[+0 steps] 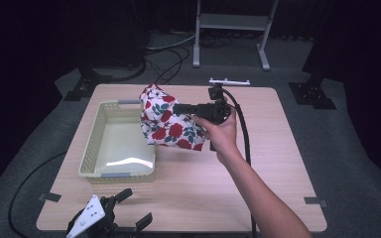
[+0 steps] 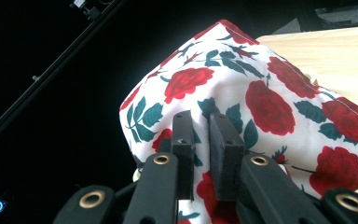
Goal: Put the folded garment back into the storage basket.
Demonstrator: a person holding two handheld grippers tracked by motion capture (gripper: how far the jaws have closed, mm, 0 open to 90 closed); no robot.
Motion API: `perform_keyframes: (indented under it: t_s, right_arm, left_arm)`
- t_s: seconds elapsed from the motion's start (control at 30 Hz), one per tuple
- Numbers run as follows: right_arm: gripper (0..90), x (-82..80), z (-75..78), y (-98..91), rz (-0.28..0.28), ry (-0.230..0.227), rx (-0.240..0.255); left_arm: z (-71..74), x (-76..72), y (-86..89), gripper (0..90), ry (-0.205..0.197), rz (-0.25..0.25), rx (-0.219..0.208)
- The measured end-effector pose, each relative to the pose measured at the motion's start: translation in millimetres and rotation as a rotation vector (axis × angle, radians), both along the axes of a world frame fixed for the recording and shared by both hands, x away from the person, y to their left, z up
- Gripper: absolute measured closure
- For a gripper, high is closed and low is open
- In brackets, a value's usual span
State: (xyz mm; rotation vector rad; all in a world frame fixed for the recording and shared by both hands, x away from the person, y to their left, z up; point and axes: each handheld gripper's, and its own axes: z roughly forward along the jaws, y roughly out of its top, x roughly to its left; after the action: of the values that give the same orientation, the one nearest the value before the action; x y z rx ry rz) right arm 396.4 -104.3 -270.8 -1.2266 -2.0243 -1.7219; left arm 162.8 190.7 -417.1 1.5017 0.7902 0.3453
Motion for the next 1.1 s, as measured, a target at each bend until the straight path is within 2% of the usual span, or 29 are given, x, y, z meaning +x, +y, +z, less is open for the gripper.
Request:
perform_keyframes:
  t_s: [0.77,1.1]
  right_arm:
    - [81.2,5.2,3.2,25.5,0.035,-0.006,-0.004]
    - [81.1,8.1,-1.2,36.8,0.047,0.013,0.006]
  left_arm:
    - [0.0,-0.3,-0.7,0.0,-0.001,-0.004,0.0]
    - [-0.1,-0.2,-0.6,0.0,0.001,-0.004,-0.001]
